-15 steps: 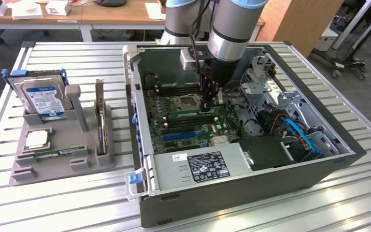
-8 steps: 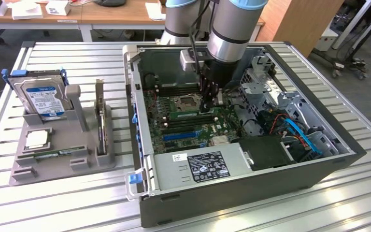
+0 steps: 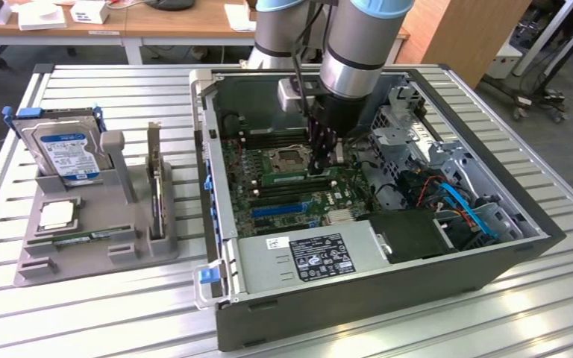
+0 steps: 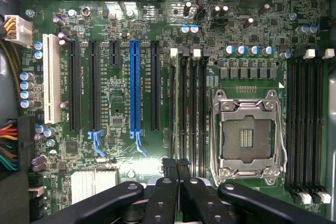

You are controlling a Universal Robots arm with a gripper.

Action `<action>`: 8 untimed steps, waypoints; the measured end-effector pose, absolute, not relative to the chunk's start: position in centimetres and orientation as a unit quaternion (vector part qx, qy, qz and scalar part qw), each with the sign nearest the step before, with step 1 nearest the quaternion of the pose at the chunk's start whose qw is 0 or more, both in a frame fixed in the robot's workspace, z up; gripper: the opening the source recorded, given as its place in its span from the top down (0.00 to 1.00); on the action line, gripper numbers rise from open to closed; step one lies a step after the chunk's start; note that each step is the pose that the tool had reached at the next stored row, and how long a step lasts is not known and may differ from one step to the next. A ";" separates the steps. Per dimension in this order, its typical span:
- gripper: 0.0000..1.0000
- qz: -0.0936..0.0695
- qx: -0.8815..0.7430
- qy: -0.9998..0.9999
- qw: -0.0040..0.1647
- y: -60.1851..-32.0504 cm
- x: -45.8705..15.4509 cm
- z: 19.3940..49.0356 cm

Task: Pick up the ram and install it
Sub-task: 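Insert the ram into the slot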

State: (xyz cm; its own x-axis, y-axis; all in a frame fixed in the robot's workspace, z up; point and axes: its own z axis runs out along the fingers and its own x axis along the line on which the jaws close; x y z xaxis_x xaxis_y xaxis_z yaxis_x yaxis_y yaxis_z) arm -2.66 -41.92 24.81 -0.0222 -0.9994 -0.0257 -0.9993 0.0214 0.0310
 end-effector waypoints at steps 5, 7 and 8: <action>0.89 -0.020 0.699 -0.715 0.001 -41.9 -2.7 24.8; 0.89 -0.020 0.699 -0.715 0.001 -41.9 -2.7 24.7; 0.89 -0.020 0.699 -0.715 0.001 -41.9 -2.7 24.7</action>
State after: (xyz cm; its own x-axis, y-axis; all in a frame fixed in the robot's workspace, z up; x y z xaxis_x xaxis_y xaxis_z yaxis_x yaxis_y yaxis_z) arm -2.66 -41.91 24.74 -0.0222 -0.9994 -0.0259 -0.9993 0.0214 0.0305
